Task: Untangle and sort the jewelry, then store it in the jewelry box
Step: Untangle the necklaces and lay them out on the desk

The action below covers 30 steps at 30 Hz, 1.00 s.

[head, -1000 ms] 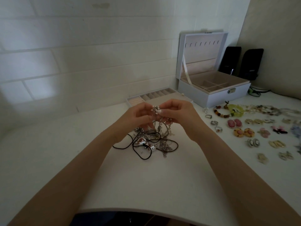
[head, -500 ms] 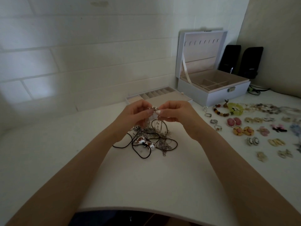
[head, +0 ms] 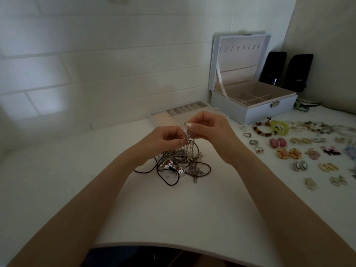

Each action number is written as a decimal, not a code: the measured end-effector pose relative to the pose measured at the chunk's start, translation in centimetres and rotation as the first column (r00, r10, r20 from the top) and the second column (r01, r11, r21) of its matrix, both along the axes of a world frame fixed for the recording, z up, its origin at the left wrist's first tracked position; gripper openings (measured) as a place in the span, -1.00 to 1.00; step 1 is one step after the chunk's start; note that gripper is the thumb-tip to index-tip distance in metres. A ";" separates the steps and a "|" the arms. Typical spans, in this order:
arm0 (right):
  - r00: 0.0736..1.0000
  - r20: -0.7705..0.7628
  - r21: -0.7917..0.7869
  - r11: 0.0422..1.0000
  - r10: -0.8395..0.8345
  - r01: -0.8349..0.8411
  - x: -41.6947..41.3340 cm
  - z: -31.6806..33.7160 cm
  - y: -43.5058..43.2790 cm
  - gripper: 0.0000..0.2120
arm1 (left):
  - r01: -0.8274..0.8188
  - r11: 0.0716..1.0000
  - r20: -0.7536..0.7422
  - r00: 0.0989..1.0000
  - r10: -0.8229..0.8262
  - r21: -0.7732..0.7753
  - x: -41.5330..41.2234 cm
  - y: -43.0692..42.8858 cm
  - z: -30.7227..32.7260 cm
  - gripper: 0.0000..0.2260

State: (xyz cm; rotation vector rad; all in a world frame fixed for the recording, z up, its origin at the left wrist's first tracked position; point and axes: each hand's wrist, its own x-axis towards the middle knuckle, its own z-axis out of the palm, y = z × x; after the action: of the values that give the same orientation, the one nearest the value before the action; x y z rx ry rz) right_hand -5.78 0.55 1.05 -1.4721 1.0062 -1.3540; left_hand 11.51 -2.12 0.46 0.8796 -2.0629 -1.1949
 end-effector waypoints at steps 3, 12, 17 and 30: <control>1.000 0.019 -0.039 0.999 0.016 -0.015 0.0 0.1 0.2 -0.85 | -0.016 0.999 0.021 1.000 0.017 -0.028 0.1 -0.2 0.0 -0.88; 0.932 -0.266 -0.124 0.968 -0.245 0.219 0.4 -0.4 -0.3 -0.88 | -0.089 0.994 -0.205 0.976 0.074 -0.064 0.1 -0.6 -0.4 -0.83; 0.970 -0.154 -0.081 0.981 -0.186 0.175 0.7 -0.4 0.0 -0.89 | -0.186 0.982 -0.345 0.921 0.180 0.018 0.2 -0.6 0.1 -0.88; 0.998 0.036 0.053 0.998 -0.045 0.043 0.2 0.1 0.0 -0.85 | -0.188 0.982 -0.233 0.956 0.178 -0.025 0.1 -0.7 -0.1 -0.91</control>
State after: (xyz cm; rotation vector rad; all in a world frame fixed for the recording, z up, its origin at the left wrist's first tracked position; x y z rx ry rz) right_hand -5.60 0.56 1.19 -1.3887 1.0480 -1.3719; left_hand 11.63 -2.87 0.38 0.8474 -1.7764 -1.0894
